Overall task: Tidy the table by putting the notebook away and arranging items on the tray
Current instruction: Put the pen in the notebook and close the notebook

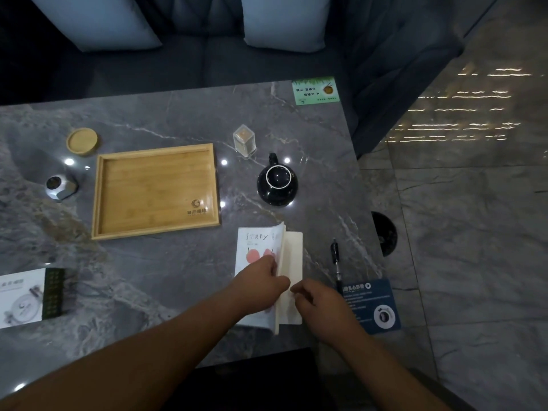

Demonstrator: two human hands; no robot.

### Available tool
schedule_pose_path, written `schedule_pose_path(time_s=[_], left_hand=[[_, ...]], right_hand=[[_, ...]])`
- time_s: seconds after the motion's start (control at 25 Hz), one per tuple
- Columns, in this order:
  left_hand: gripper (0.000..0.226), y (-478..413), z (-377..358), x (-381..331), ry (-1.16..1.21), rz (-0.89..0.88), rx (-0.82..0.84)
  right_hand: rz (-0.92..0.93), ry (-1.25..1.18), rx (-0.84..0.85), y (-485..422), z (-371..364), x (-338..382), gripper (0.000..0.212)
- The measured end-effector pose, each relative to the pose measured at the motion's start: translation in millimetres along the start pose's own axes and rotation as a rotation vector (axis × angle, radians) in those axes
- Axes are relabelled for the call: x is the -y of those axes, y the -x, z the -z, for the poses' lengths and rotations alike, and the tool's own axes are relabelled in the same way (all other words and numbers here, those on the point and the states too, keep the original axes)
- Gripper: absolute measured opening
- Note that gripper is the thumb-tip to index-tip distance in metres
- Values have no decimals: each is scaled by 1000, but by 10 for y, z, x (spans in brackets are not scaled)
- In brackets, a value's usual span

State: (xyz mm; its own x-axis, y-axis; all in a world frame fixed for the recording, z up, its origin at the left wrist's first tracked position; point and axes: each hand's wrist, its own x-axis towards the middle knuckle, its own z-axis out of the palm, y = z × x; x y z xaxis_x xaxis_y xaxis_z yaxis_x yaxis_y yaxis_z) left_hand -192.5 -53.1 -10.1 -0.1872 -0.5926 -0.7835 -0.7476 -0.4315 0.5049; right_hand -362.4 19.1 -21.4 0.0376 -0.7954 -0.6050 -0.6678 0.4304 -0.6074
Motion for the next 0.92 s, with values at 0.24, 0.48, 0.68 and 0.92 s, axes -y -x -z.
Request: schedule_pose_path(time_s=[0.24,0.48,0.68,0.92], left_hand=[[57,-177,-207,-104,-90,-5,-13],[71,-200,-375,-204,-185,-7,-44],[57,-59,-374,95,-778,-343,-221],[106,32,-383,584,-1107,-447,-136]], right_hand=[[-53,-87,12,68,8,-133,21],[-62,-85,49,112,-32,-140,18],[-137,32,38,45,-16,-164,23],[-93,373,-77,-47,-62,-141,30]])
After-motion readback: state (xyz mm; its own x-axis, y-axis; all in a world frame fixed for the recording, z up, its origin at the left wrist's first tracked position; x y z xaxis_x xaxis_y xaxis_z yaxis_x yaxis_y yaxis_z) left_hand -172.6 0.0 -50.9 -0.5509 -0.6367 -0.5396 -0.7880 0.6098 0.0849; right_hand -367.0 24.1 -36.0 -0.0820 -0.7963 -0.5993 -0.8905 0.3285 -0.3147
